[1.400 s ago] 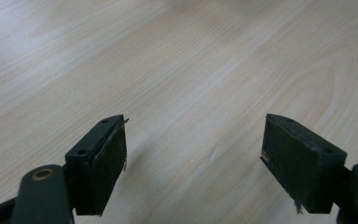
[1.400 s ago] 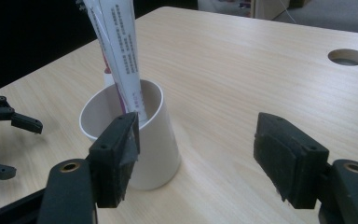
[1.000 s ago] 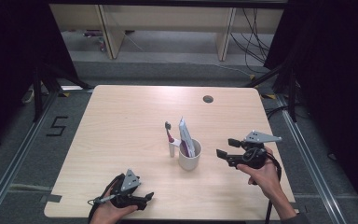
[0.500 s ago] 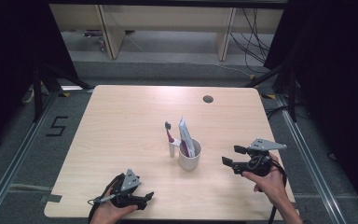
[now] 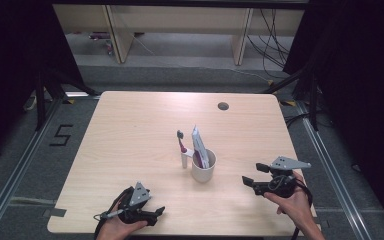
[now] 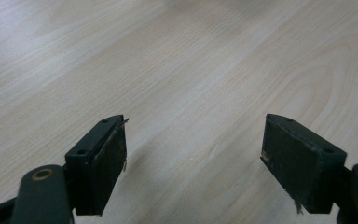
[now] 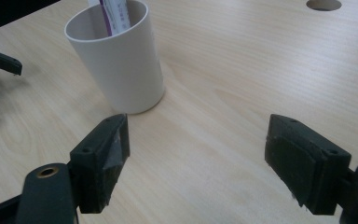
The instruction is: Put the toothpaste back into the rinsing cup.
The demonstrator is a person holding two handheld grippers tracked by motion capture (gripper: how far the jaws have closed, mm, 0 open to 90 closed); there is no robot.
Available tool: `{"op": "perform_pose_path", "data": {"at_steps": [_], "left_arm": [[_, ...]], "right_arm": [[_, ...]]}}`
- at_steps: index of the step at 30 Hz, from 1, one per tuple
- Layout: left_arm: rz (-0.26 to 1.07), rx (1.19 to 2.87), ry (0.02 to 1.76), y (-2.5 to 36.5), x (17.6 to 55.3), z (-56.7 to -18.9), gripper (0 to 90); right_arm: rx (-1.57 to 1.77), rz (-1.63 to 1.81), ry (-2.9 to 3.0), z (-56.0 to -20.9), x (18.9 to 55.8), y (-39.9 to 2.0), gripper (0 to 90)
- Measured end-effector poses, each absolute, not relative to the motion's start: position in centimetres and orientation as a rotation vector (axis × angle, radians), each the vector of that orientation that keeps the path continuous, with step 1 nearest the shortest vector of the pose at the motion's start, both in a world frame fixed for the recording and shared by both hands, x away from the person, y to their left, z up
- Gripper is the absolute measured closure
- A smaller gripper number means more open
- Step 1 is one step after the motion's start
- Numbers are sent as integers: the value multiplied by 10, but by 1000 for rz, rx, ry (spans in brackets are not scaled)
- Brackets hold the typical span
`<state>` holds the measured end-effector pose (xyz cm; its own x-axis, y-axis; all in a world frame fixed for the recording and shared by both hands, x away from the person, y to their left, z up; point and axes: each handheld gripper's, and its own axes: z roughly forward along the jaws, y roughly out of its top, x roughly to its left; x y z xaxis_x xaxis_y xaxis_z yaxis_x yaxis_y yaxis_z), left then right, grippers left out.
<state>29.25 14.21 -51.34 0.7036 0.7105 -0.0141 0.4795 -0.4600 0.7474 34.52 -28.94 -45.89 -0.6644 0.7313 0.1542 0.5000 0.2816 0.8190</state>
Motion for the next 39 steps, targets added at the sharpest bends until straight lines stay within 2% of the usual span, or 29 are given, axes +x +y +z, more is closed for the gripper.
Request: {"op": "perform_pose_path", "data": {"at_steps": [25,39], "left_arm": [[397,2160,903,145,290,-512,215],[400,2153,911,145,289,-512,215]], "right_arm": [[1071,1273,2321,-469,325,-295,199],[1151,1218,2320,-473,311,-301,178]]}}
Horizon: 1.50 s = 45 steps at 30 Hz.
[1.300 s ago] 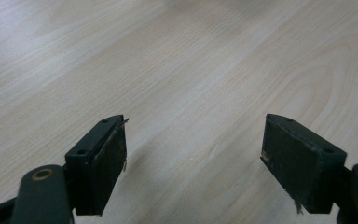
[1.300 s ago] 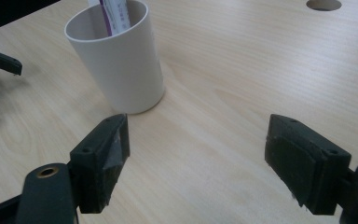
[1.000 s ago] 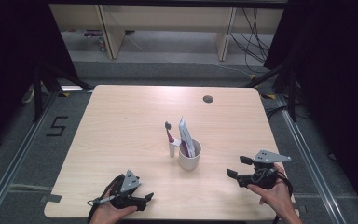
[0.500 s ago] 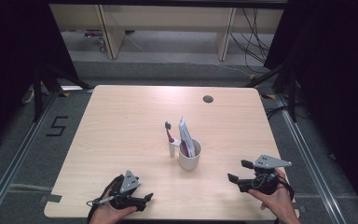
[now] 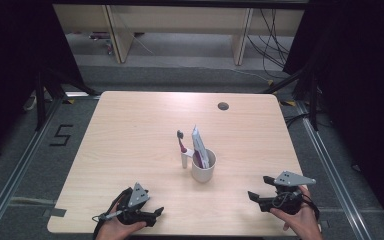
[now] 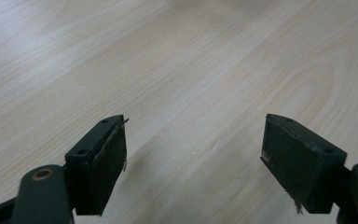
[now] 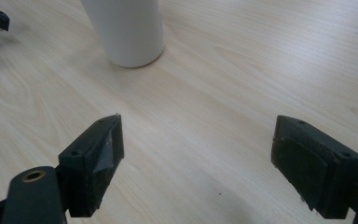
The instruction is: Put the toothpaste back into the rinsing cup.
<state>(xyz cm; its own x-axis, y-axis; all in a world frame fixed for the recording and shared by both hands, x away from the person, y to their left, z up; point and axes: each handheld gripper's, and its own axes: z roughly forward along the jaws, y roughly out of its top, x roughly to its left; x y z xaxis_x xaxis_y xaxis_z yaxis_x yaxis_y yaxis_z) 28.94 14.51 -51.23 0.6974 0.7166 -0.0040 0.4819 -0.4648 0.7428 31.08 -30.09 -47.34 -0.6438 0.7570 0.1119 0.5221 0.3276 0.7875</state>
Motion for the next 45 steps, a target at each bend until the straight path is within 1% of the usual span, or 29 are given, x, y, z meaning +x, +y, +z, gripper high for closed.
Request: {"op": "perform_pose_path", "data": {"at_steps": [1,4,5,11,12,13,19,27,34,35,39,43,45], "left_arm": [[400,2154,911,145,289,-512,215],[401,2157,910,145,289,-512,215],[402,2156,910,145,289,-512,214],[402,2156,912,145,289,-513,214],[402,2156,911,145,289,-513,214],[402,2157,911,145,289,-513,214],[404,2156,911,145,289,-513,213],[405,2154,910,146,289,-513,213],[403,2145,921,145,289,-514,213],[403,2146,921,145,289,-514,212],[402,2146,922,145,289,-515,213],[402,2145,923,145,289,-515,212],[403,2146,924,145,289,-515,213]], "right_arm": [[1114,1201,2310,-474,311,-303,175],[1168,1200,2329,-475,307,-303,172],[1124,1189,2323,-476,308,-304,172],[1171,1151,2351,-479,302,-306,164],[1122,1136,2347,-480,303,-308,164],[1171,1140,2350,-480,300,-306,164],[1164,1100,2393,-483,296,-306,164],[1109,1059,2443,-488,292,-306,164],[1160,1057,2454,-490,287,-305,164],[1112,1055,2457,-490,288,-307,164],[1151,1056,2463,-490,284,-307,163],[1099,1056,2464,-492,285,-311,164],[1157,1039,2449,-491,280,-310,164]]}}
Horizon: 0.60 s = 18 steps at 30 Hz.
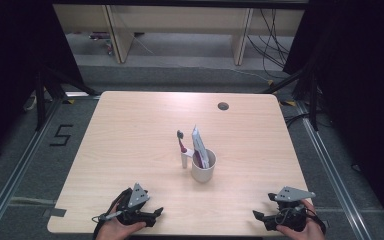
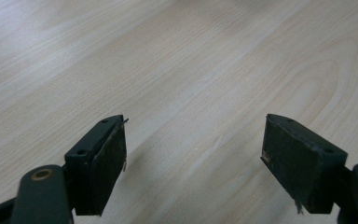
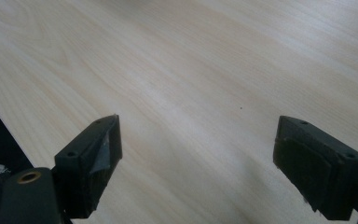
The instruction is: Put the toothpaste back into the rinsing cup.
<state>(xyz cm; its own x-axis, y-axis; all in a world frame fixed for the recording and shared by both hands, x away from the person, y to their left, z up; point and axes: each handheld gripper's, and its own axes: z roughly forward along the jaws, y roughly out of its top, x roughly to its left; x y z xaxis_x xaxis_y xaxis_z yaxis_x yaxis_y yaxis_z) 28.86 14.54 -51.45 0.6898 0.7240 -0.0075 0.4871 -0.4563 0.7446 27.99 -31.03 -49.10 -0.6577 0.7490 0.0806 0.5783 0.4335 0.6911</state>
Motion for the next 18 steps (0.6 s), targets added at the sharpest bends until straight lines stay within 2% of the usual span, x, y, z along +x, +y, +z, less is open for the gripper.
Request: {"op": "perform_pose_path", "data": {"at_steps": [18], "left_arm": [[409,2146,924,146,288,-515,212]], "right_arm": [[1114,1019,2440,-492,277,-319,164]]}}
